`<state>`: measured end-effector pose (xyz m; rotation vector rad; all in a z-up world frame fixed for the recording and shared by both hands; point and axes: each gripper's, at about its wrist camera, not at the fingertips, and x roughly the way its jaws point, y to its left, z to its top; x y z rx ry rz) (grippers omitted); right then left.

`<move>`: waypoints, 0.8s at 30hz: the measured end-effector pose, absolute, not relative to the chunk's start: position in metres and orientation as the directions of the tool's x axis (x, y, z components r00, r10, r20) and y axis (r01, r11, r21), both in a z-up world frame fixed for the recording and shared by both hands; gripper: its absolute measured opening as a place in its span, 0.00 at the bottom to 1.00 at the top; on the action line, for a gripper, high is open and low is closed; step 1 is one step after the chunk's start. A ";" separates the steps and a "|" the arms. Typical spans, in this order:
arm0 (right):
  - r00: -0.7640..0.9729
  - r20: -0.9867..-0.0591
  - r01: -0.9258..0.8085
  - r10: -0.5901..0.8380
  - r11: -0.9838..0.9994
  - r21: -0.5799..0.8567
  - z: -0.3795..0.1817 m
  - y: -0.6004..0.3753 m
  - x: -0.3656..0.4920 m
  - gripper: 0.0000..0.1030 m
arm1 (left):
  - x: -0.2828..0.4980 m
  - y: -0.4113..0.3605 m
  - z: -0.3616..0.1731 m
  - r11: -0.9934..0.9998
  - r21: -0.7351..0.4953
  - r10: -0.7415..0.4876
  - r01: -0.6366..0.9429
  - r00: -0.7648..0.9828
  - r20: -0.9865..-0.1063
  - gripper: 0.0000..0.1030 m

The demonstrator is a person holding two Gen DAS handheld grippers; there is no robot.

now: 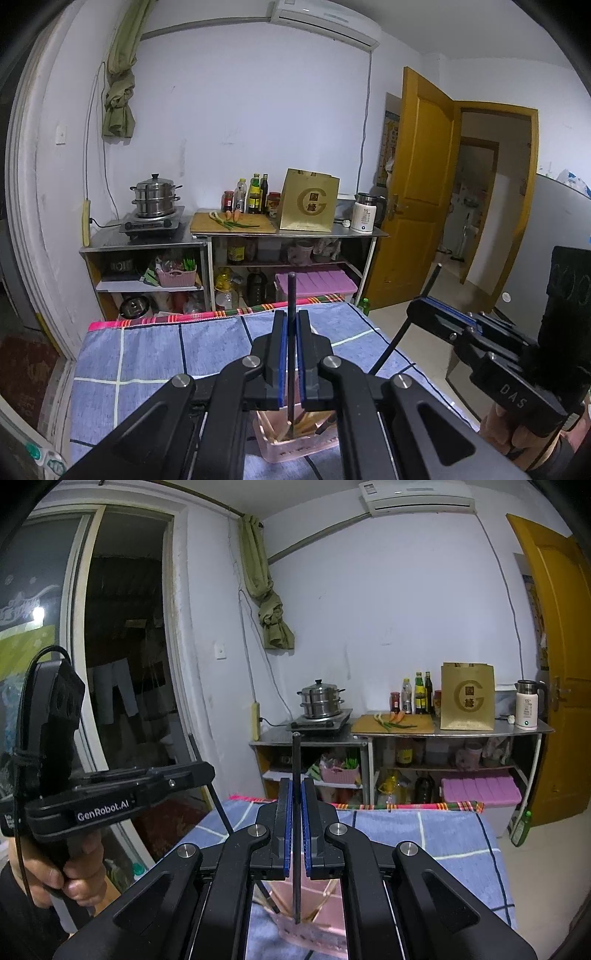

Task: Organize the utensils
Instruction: 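Lift the dark chopsticks upright and carry both tools over the pink basket, then lower the dark chopsticks into the basket and open both tools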

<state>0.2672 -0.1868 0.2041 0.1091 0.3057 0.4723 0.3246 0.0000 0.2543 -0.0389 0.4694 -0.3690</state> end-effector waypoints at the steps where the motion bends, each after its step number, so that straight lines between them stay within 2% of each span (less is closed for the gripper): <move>1: 0.846 -0.262 -0.430 0.464 0.885 0.177 0.202 -0.186 0.270 0.04 | 0.329 0.000 0.252 0.934 -0.117 -0.354 0.338 0.828 -0.435 0.04; 8: 0.841 -0.274 -0.428 0.466 0.884 0.190 0.182 -0.182 0.288 0.04 | 0.347 -0.002 0.231 0.932 -0.115 -0.358 0.344 0.822 -0.442 0.04; 24: 0.805 -0.371 -0.419 0.463 0.886 0.197 0.136 -0.179 0.302 0.04 | 0.367 -0.006 0.168 0.934 -0.111 -0.345 0.340 0.771 -0.535 0.04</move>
